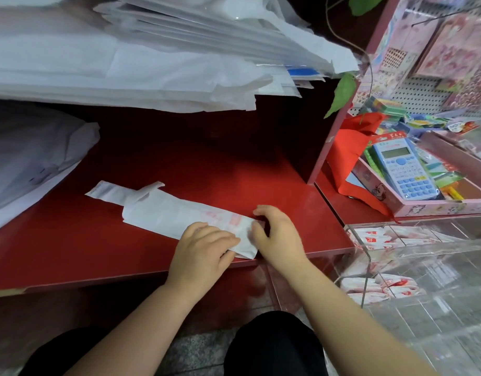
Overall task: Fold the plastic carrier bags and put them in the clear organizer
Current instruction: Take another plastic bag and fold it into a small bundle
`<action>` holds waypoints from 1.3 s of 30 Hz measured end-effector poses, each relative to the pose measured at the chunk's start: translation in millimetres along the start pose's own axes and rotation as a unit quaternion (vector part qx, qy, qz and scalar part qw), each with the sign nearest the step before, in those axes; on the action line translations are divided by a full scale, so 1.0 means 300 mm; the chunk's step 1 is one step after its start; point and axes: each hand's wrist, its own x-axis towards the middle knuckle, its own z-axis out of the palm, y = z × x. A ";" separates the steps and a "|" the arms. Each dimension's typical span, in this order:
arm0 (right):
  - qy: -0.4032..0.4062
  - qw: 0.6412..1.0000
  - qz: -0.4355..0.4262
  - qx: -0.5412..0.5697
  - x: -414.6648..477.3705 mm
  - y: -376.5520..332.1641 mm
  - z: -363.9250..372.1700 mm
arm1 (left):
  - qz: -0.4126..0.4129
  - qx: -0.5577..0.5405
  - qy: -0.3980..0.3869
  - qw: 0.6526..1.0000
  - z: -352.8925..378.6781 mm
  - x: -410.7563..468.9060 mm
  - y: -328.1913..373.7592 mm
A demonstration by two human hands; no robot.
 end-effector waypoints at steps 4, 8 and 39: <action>-0.029 0.984 -0.063 -0.161 -0.038 -0.009 0.054 | 0.007 -0.008 -0.015 1.000 -0.011 -0.006 0.004; -0.036 0.971 -0.058 -0.228 -0.031 -0.018 0.057 | -0.011 -0.059 0.001 0.998 -0.036 -0.013 0.019; 0.056 0.928 -0.070 -0.362 0.090 0.014 -0.023 | -0.302 0.223 -0.230 0.898 -0.304 -0.130 -0.243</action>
